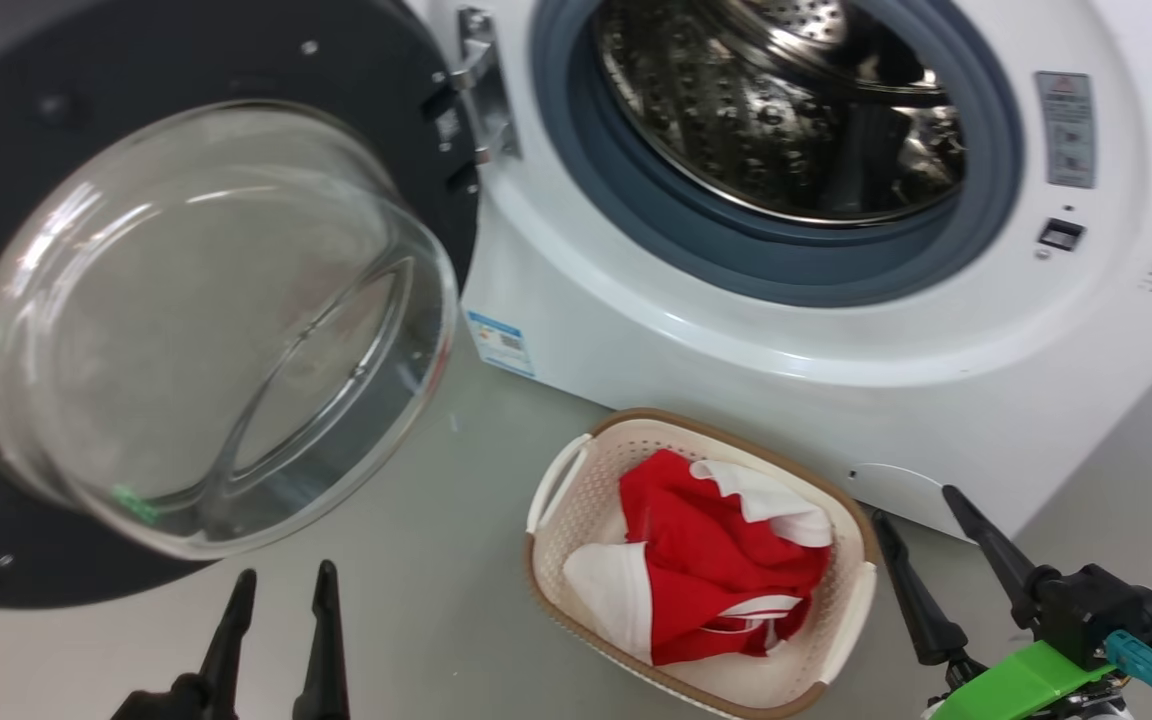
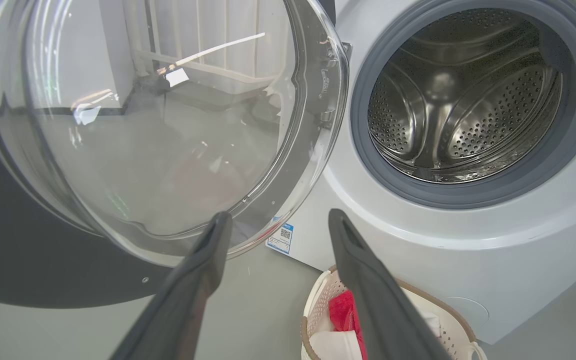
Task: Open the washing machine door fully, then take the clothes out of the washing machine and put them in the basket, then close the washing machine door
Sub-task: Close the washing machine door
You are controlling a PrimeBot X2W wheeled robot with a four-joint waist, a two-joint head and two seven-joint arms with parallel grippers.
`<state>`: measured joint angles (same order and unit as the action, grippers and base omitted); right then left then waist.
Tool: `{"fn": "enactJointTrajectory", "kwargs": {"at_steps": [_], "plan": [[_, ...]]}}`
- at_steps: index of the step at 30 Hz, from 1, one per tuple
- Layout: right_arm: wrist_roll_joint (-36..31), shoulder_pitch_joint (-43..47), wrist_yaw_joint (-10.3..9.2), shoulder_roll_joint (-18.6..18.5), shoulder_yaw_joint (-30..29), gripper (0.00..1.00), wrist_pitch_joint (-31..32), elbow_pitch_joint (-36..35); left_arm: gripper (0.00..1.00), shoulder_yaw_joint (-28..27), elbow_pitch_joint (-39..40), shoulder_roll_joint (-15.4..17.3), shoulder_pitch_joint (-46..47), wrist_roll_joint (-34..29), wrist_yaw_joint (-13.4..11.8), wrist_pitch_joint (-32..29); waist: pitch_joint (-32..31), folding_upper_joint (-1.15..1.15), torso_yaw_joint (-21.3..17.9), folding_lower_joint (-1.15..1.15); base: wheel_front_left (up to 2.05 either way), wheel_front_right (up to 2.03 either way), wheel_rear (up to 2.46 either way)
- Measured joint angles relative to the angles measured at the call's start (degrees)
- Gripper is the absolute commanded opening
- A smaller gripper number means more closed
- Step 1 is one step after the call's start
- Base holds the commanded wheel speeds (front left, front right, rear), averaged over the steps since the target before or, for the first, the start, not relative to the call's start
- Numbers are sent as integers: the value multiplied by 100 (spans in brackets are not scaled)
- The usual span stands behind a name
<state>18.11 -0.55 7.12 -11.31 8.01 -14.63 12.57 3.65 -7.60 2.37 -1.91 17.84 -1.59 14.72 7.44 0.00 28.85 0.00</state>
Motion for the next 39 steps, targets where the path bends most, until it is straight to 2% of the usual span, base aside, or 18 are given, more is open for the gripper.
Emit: {"fn": "enactJointTrajectory", "kwargs": {"at_steps": [4, 12, 22, 23, 26, 27, 31, 34, 39], "plan": [[4, -146, 0, -107, 214, 100, 0, 74, 100, -26, 110, 2, -81, 93, -92, -1, 61, 0, 194, 0, 0, 0, 0], [107, -554, 0, -223, 586, 100, 0, 259, 100, -31, 364, 1, -202, 212, -293, 0, 192, 0, 301, 0, 0, 0, 0], [219, -615, 0, -234, 680, 100, 0, 330, 100, -25, 531, 1, -313, 358, -314, 0, 102, 0, 291, 0, 0, 0, 0], [240, -614, 0, -231, 671, 100, 0, 328, 83, -31, 547, 1, -313, 444, -282, 0, 93, 0, 287, 0, 0, 0, 0], [253, -610, 0, -221, 634, 100, 0, 326, 14, -54, 601, 2, -309, 538, -194, 0, 79, 0, 281, 0, 0, 0, 0], [252, -608, 0, -214, 611, 100, 0, 321, 0, -70, 661, 1, -302, 539, -181, -1, 73, 0, 279, 0, 0, 0, 0], [252, -559, 0, -177, 569, 100, 0, 301, 0, -338, 1123, -2, -146, 546, -44, -1, 72, 0, 276, 0, 0, 0, 0], [250, -543, 0, -144, 559, 100, 0, 299, 0, -792, 1652, -9, 204, 759, 49, 0, 74, 0, 275, 0, 0, 0, 0], [249, -542, 0, -119, 533, 100, 0, 277, 0, -1697, 2376, -20, 964, 638, 480, 8, 75, 0, 265, 0, 0, 0, 0]]}}
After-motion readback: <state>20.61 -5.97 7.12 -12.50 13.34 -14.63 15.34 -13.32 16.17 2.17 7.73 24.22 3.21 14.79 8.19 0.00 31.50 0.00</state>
